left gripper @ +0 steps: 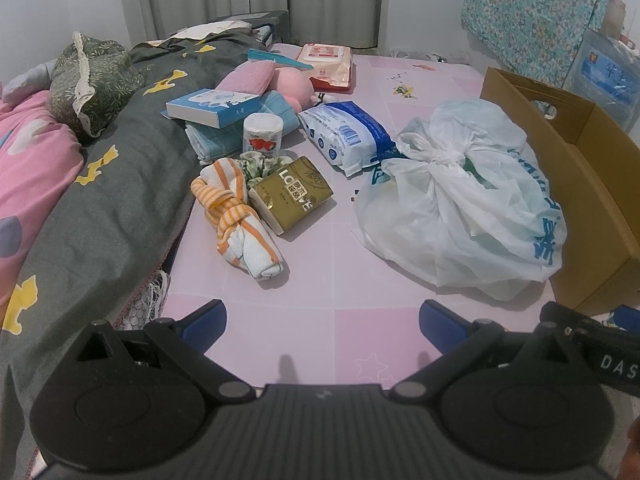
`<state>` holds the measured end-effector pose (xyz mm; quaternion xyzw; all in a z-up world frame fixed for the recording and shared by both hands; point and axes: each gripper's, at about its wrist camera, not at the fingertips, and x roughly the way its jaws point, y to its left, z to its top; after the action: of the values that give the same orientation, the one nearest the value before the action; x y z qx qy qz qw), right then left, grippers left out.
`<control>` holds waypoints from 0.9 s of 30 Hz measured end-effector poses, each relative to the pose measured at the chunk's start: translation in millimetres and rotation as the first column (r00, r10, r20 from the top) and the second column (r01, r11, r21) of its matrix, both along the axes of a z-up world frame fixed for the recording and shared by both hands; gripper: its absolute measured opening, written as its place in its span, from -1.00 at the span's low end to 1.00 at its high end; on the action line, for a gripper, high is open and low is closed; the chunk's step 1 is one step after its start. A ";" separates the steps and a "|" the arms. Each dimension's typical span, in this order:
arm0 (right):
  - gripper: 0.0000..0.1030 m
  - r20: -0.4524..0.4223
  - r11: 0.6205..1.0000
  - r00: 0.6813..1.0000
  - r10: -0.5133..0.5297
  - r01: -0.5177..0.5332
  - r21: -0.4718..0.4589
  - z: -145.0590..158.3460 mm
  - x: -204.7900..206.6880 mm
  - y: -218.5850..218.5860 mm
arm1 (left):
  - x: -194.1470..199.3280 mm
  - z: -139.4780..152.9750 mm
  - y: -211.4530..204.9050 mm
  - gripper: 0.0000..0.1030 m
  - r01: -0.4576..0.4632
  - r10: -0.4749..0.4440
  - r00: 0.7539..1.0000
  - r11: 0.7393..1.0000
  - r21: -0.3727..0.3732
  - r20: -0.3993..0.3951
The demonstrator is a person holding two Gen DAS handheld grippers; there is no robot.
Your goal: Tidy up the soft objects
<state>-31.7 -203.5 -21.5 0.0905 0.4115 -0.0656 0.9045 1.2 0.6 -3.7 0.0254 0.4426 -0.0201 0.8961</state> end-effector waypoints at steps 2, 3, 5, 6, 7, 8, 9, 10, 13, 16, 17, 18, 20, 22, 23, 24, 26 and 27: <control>0.98 0.000 1.000 1.000 -0.002 0.002 0.001 0.4 0.6 -0.1 | 0.0 0.1 0.2 1.00 0.000 0.000 1.000 1.000 -0.001 -0.001; 0.98 -0.002 1.000 1.000 -0.002 0.002 0.001 0.3 0.8 -0.1 | 0.0 0.1 0.2 1.00 0.000 0.000 1.000 1.000 -0.001 -0.001; 0.98 -0.003 1.000 1.000 -0.002 0.002 0.003 0.7 1.3 -0.6 | -0.3 -0.9 -0.7 1.00 0.000 0.000 1.000 1.000 0.001 -0.001; 0.98 -0.003 1.000 1.000 -0.002 0.002 0.002 0.7 1.3 -0.5 | -1.3 -2.8 -3.4 1.00 0.000 0.000 1.000 1.000 0.002 -0.001; 0.98 -0.003 1.000 1.000 -0.002 0.002 0.002 0.7 1.3 -0.6 | -1.2 -3.0 -3.5 1.00 0.000 0.000 1.000 1.000 0.002 -0.001; 0.98 -0.003 1.000 1.000 -0.002 0.002 0.002 0.6 1.4 -0.6 | -1.2 -3.2 -3.6 1.00 0.000 0.000 1.000 1.000 0.001 -0.001; 0.98 -0.003 1.000 1.000 -0.002 0.002 0.002 0.6 1.4 -0.6 | -1.1 -3.1 -3.5 1.00 -0.001 0.001 1.000 1.000 0.001 -0.002; 0.98 -0.003 1.000 1.000 -0.002 0.002 0.003 0.6 1.4 -0.6 | -1.6 -4.1 -4.7 1.00 -0.001 0.001 1.000 1.000 0.002 -0.002; 0.98 -0.004 1.000 1.000 -0.002 0.002 0.003 0.5 1.4 -0.6 | -1.1 -3.2 -3.4 1.00 0.000 0.000 1.000 1.000 0.001 -0.002; 0.98 -0.003 1.000 1.000 -0.002 0.002 0.003 0.4 1.4 -0.5 | -1.0 -4.3 -3.2 1.00 -0.001 0.001 1.000 1.000 0.000 -0.004; 0.98 -0.003 1.000 1.000 -0.003 0.003 0.002 0.4 1.4 -0.4 | -1.0 -5.0 -3.2 1.00 -0.001 0.001 1.000 1.000 0.000 -0.005; 0.98 -0.003 1.000 1.000 -0.003 0.003 0.003 0.4 1.4 -0.6 | -1.3 -5.6 -3.7 1.00 -0.001 0.001 1.000 1.000 0.000 -0.005; 0.98 -0.004 1.000 1.000 -0.003 0.003 0.004 0.3 1.6 -0.6 | -0.9 -5.0 -3.0 1.00 -0.001 0.001 1.000 1.000 0.000 -0.005; 0.98 -0.004 1.000 1.000 -0.003 0.003 0.004 0.4 1.3 -0.6 | -1.0 -5.5 -2.3 1.00 -0.002 0.002 1.000 1.000 -0.001 -0.005; 0.98 -0.004 1.000 1.000 -0.003 0.003 0.004 0.4 1.3 -0.6 | -1.5 -6.2 -1.9 1.00 -0.003 0.003 1.000 1.000 -0.002 -0.006; 0.98 -0.003 1.000 1.000 -0.003 0.003 0.004 0.4 1.3 -0.4 | -1.3 -5.9 -1.8 1.00 -0.003 0.003 1.000 1.000 -0.001 -0.006; 0.98 -0.003 1.000 1.000 -0.002 0.002 0.004 0.4 1.4 -0.7 | -1.3 -7.3 -0.6 1.00 -0.004 0.004 1.000 1.000 -0.002 -0.009; 0.98 -0.004 1.000 1.000 -0.002 0.002 0.004 0.4 1.4 -0.8 | -1.5 -7.7 -0.6 1.00 -0.005 0.005 1.000 1.000 -0.002 -0.009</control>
<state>-30.3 -204.3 -21.0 0.0925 0.4132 -0.0661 0.9035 -0.2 0.0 -11.5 0.0235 0.4469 -0.0186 0.8941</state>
